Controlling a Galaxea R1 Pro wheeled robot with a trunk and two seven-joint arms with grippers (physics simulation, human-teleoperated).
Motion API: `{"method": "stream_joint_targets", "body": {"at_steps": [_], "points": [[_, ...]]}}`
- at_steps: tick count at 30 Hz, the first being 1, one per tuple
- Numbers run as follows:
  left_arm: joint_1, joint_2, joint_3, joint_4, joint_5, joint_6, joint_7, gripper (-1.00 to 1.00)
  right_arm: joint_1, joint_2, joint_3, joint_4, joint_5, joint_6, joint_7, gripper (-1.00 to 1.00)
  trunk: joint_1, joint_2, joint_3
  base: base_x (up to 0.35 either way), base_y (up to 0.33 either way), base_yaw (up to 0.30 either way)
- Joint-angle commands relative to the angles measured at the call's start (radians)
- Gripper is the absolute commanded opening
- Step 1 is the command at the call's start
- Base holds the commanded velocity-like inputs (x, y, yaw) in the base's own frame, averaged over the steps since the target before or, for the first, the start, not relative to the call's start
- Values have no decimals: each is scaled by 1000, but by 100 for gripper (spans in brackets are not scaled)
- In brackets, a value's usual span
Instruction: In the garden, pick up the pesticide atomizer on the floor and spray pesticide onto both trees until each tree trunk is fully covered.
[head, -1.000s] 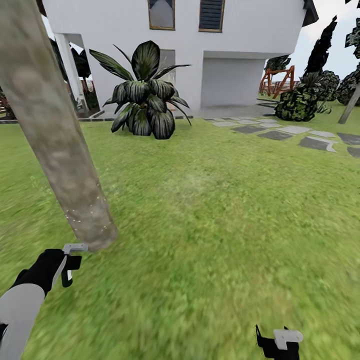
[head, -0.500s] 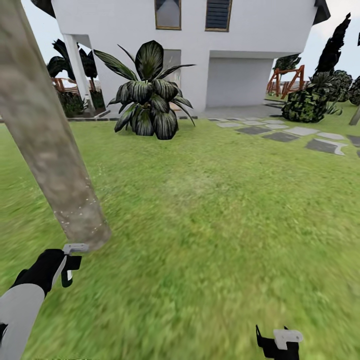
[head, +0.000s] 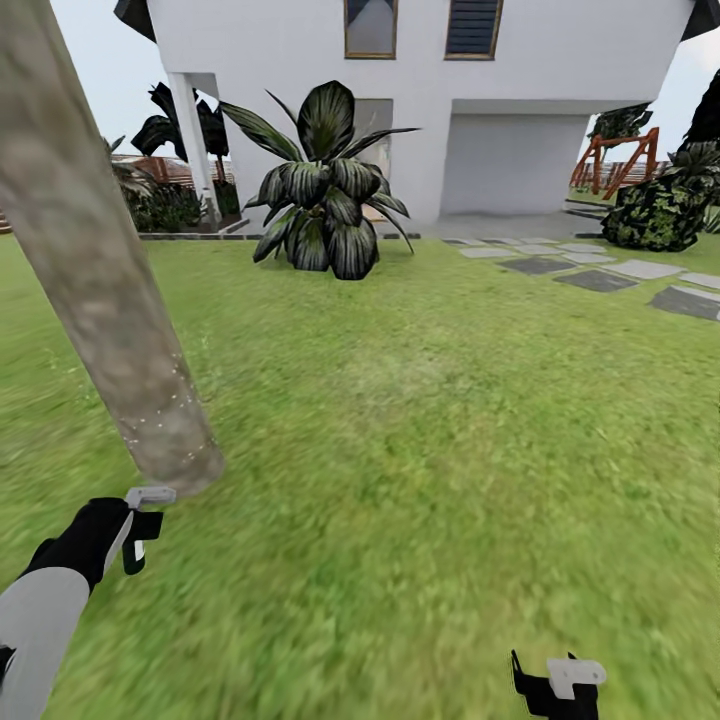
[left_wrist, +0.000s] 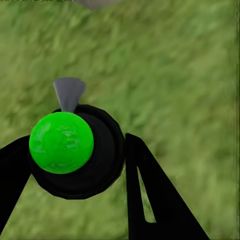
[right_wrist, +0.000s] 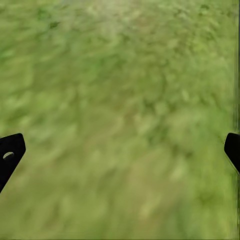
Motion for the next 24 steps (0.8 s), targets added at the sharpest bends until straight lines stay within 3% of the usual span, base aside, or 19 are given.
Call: {"method": "stream_joint_targets", "body": {"at_steps": [1, 11, 24], "points": [[-1, -1, 6, -2, -11, 5, -9, -100, -1, 0, -5, 1, 11, -2, -5, 100, 0, 0, -1, 96, -268, 2], [-1, 0, 6, 0, -11, 5, -9, -100, -1, 0, -5, 1, 11, -2, -5, 100, 0, 0, -1, 94, -268, 14], [-1, 5, 9, 1, -15, 5, -9, -100, -1, 1, -5, 1, 11, -2, -5, 100, 0, 0, -1, 141, -253, 261]]}}
